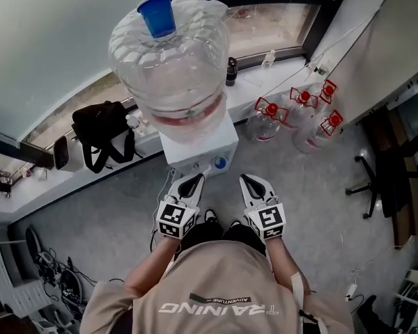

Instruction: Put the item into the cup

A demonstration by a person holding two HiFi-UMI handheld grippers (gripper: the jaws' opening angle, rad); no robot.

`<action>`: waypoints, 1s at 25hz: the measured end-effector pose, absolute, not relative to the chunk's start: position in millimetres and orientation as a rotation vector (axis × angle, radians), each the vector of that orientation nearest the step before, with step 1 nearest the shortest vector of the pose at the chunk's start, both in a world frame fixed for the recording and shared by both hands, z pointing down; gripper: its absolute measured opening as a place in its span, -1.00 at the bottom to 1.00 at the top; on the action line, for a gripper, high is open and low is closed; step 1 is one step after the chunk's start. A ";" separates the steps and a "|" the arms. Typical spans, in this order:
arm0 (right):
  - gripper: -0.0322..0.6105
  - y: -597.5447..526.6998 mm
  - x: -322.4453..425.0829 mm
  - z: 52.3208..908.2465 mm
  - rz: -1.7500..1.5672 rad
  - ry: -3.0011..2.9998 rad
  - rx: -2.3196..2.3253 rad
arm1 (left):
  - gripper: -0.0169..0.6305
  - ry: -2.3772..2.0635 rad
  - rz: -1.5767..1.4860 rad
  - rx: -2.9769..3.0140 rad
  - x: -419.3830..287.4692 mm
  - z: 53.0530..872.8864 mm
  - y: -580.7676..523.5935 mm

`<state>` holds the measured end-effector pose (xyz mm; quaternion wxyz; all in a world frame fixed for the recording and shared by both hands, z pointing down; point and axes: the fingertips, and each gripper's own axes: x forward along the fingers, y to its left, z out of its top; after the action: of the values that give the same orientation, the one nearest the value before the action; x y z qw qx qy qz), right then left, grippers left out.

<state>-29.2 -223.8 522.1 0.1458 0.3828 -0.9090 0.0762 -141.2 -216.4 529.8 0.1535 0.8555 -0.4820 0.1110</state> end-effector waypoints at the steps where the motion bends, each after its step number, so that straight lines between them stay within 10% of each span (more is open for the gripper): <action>1: -0.87 -224.5 -30.1 526.8 0.223 -2.602 1.111 | -0.92 -1.368 0.321 2.458 -141.5 532.2 -218.6; 25: -0.86 -284.5 -8.8 679.3 0.407 -2.546 1.153 | -0.92 -1.292 0.511 2.355 -71.4 671.7 -258.9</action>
<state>-8.8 -284.5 679.3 0.1579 0.4030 -0.8902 0.1422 -71.4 -258.9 671.7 0.2021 0.8435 -0.4629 0.1829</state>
